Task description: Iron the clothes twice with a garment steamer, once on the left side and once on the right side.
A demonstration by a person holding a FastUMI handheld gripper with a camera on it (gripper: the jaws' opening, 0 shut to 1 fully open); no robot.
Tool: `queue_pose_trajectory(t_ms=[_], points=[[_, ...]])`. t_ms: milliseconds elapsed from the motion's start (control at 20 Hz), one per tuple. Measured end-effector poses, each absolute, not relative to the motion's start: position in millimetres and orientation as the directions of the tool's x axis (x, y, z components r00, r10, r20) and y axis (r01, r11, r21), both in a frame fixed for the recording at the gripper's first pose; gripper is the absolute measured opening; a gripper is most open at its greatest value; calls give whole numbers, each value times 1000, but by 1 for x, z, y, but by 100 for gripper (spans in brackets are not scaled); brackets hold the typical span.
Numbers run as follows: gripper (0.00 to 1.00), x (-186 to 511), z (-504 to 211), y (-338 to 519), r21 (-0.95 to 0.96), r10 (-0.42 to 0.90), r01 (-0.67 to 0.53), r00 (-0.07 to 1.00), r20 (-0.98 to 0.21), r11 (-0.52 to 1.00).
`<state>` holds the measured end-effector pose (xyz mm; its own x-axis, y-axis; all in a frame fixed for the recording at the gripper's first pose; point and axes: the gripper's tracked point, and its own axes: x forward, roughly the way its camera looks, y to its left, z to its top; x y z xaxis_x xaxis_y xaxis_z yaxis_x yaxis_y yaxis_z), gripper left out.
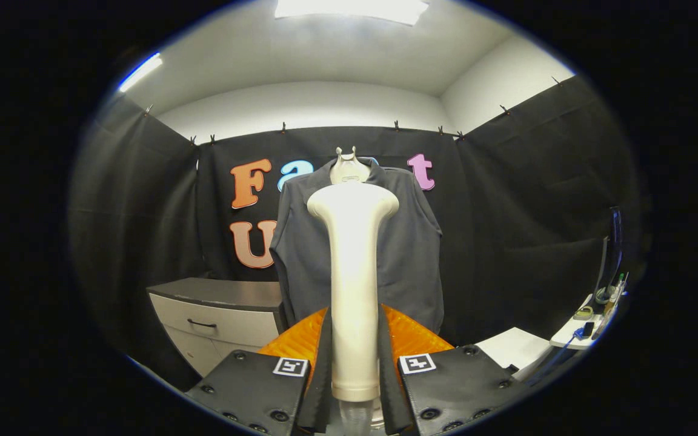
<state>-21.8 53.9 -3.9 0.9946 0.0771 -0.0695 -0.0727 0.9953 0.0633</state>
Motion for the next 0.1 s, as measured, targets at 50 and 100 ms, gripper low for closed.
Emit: queue_pose_trajectory(t_ms=[50,100], points=[[41,-22,-3,52,65,76,-72,995,-71,995],[41,-23,-4,51,66,76,-71,995,-71,995]])
